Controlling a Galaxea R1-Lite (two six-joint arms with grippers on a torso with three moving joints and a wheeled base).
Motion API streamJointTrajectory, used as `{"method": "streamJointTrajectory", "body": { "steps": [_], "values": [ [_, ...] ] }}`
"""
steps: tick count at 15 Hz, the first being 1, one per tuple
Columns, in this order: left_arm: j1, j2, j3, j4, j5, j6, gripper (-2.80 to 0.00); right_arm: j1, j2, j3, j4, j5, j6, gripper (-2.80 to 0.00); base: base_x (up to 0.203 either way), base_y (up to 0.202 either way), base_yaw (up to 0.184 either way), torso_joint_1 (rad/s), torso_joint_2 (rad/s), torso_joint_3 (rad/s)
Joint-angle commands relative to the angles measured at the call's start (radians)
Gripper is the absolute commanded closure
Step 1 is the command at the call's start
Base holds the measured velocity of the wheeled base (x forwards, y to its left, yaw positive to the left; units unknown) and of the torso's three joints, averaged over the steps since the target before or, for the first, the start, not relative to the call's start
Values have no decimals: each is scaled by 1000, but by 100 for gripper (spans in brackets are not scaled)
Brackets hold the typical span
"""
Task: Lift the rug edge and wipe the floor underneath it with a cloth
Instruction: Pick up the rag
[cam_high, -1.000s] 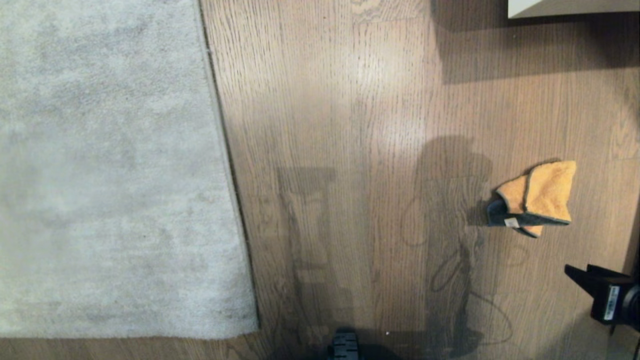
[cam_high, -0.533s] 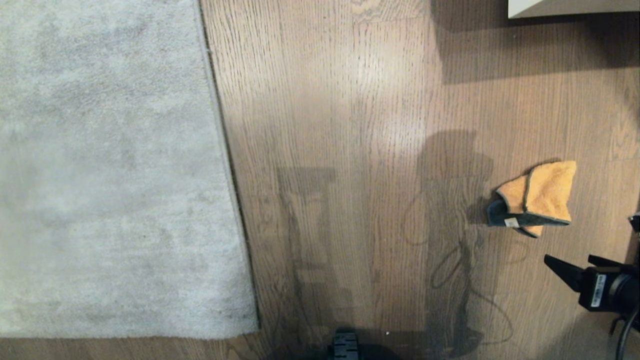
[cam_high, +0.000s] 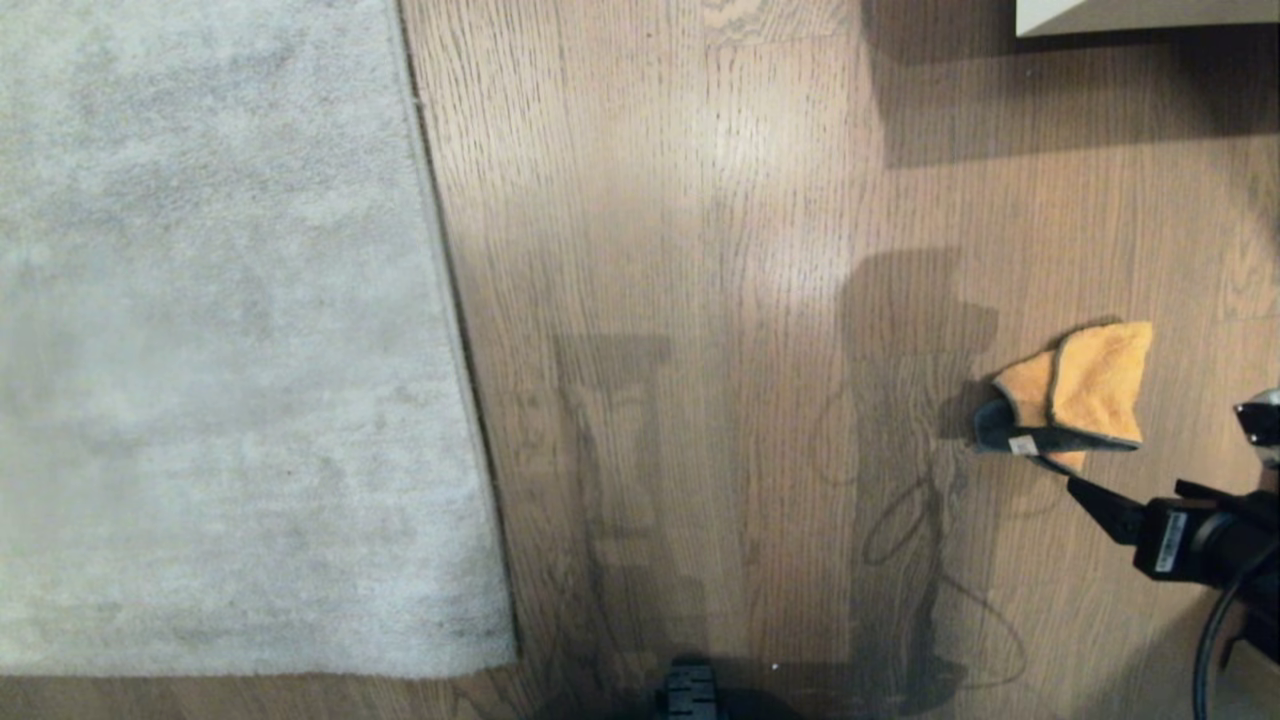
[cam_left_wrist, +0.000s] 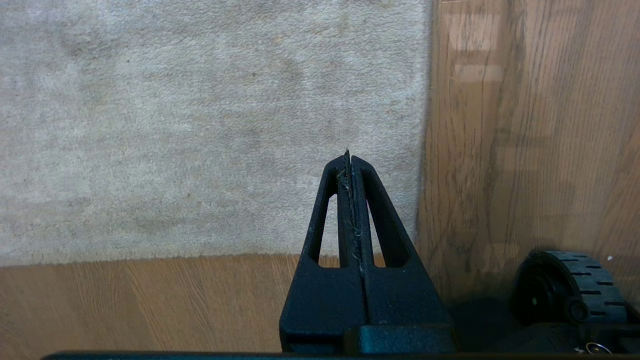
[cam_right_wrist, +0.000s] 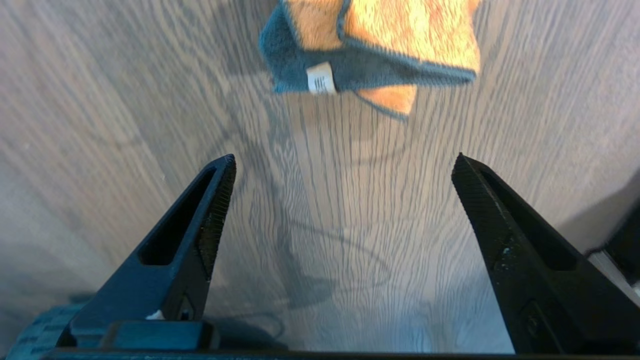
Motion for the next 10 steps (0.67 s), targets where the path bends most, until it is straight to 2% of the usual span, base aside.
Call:
{"method": "streamJointTrajectory", "body": {
  "steps": [1,6,10],
  "values": [
    [0,0,0,0,0,-1,0,-4,70,-2,-41,0,0,-280,0,0,0,0,0,0],
    [0,0,1,0,0,-1,0,-5,186,-13,-169,0,0,-280,0,0,0,0,0,0],
    [0,0,0,0,0,-1,0,-18,264,-68,-186,0,0,-280,0,0,0,0,0,0]
  ]
}}
